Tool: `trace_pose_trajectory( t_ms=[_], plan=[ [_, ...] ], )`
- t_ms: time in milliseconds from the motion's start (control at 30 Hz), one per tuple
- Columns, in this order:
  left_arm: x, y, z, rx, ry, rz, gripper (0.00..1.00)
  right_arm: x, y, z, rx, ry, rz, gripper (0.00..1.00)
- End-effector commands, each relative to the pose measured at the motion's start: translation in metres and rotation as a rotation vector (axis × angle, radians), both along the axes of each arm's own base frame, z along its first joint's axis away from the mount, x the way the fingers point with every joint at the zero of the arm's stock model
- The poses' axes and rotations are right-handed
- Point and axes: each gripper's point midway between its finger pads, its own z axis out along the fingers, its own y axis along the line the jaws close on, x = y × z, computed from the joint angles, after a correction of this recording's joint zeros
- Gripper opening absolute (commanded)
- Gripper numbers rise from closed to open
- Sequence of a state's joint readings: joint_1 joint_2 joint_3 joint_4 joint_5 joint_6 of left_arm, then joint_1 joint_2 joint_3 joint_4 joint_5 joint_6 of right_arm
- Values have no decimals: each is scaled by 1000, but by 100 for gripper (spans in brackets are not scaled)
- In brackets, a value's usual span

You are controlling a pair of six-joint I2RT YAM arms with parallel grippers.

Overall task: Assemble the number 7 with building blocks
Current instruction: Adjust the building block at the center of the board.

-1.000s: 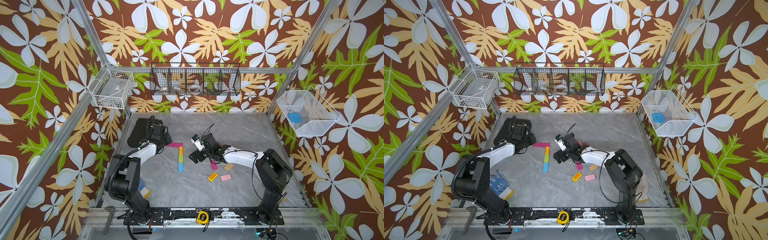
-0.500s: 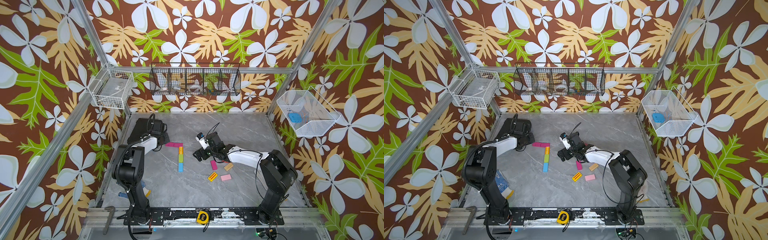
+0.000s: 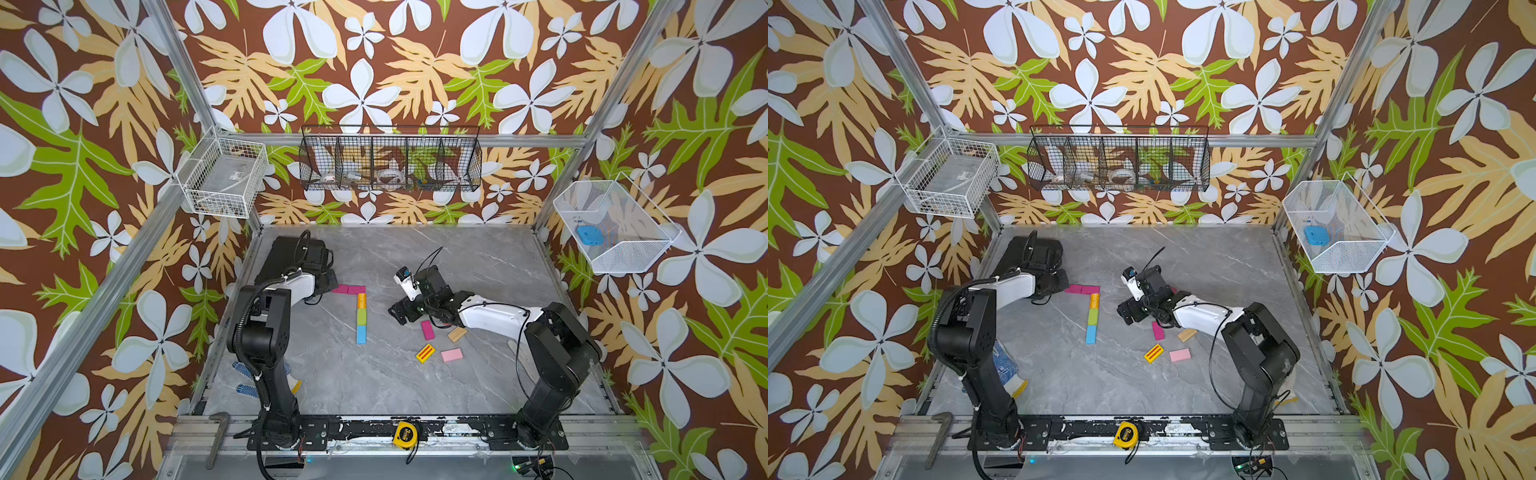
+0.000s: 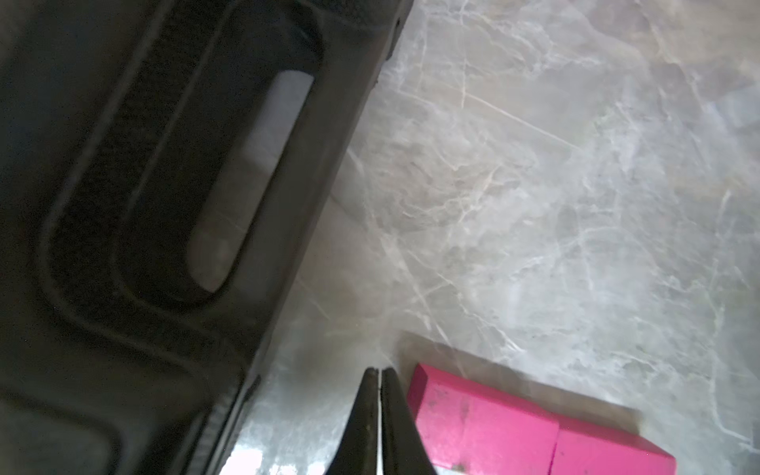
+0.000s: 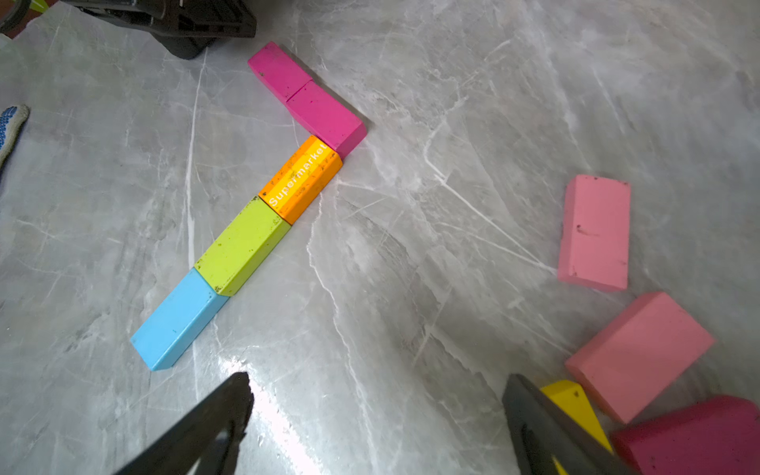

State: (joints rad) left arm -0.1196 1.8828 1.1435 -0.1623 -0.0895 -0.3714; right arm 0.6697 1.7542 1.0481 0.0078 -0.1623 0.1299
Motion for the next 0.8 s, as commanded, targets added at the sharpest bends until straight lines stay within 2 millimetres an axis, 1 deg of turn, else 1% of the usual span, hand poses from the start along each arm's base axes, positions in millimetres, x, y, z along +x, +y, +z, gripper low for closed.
trace_pose_trajectory(
  t_ms=[0, 200, 767],
  plan=[
    [-5, 3, -5, 14, 25, 0, 8, 2, 0, 6, 14, -20, -10, 96],
    [-8, 0, -7, 1, 34, -17, 8, 2, -1, 9, 17, -30, -12, 96],
    [-11, -3, -11, -10, 53, -36, 10, 0, -4, 11, 20, -38, -15, 96]
  ],
)
